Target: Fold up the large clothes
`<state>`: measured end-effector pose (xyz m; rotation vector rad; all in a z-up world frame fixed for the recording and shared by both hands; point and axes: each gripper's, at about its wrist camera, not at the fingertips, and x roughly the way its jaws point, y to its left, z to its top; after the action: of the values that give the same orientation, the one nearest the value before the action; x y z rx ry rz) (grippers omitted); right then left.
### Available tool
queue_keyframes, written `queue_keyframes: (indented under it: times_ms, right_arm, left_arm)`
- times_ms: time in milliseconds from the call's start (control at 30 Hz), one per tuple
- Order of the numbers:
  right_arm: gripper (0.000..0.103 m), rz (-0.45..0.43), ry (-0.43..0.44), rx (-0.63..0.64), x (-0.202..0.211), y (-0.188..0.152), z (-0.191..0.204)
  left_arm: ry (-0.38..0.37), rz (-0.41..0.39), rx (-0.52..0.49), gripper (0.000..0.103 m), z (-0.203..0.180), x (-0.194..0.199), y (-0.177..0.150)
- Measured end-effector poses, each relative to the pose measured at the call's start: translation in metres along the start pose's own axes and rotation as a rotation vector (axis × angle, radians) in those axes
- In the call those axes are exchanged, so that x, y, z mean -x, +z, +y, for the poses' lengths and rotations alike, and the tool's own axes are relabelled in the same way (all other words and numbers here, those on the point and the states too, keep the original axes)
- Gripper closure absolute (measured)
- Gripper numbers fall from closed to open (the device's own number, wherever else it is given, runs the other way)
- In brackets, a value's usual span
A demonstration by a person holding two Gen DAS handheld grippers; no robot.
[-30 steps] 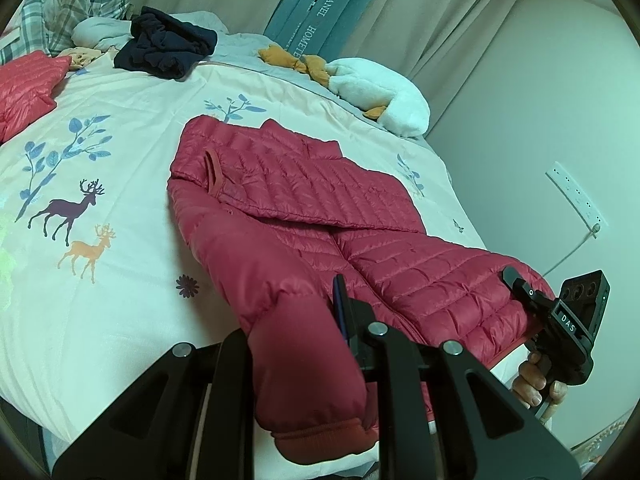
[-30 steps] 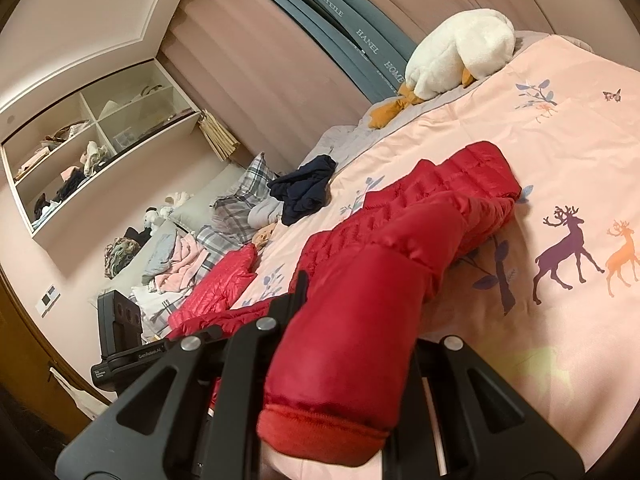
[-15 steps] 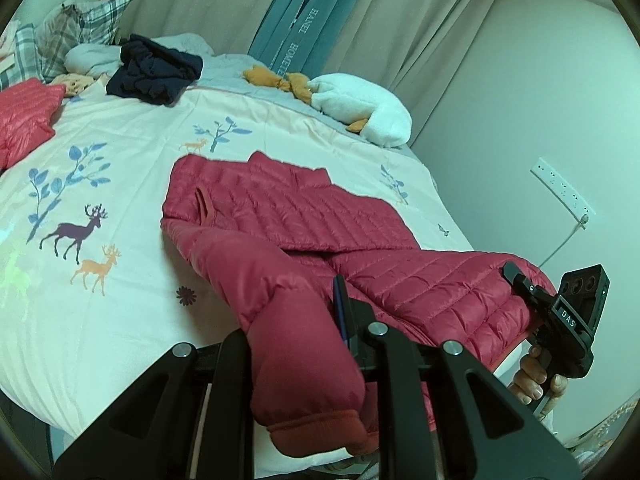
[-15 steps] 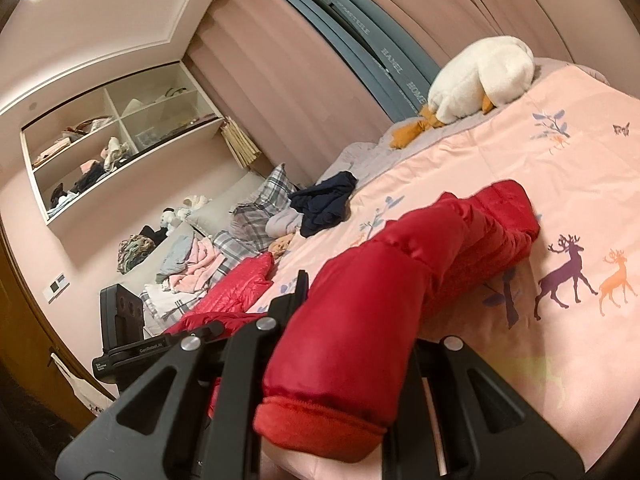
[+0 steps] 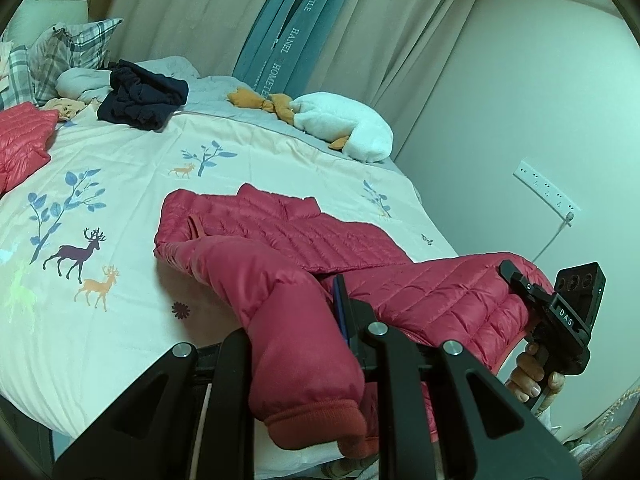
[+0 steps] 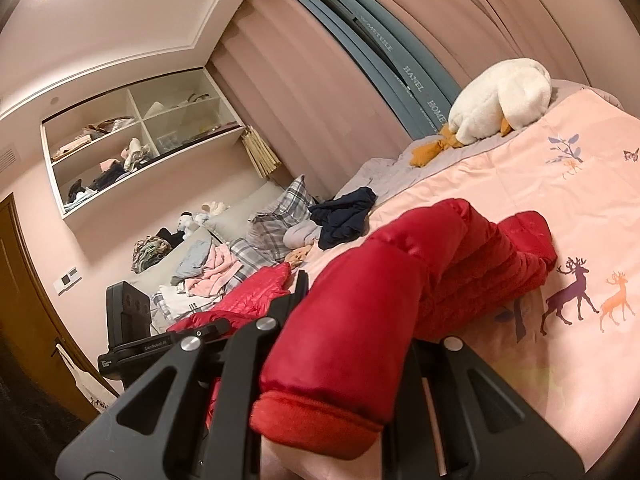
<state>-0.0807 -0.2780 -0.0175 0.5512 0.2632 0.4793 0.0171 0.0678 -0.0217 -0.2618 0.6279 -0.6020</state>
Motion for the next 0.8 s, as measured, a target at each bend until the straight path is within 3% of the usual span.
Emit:
queue_keyframes:
  times_ms: [433,800]
  right_arm:
    - [0.09,-0.058,0.071,0.048,0.022,0.008,0.021]
    - [0.089,-0.043,0.031,-0.019,0.013,0.004,0.002]
  left_arm:
    - [-0.042,-0.067,-0.041,0.086,-0.017,0.027,0.007]
    - [-0.034,-0.045,-0.01,0.086,-0.008,0.015,0.009]
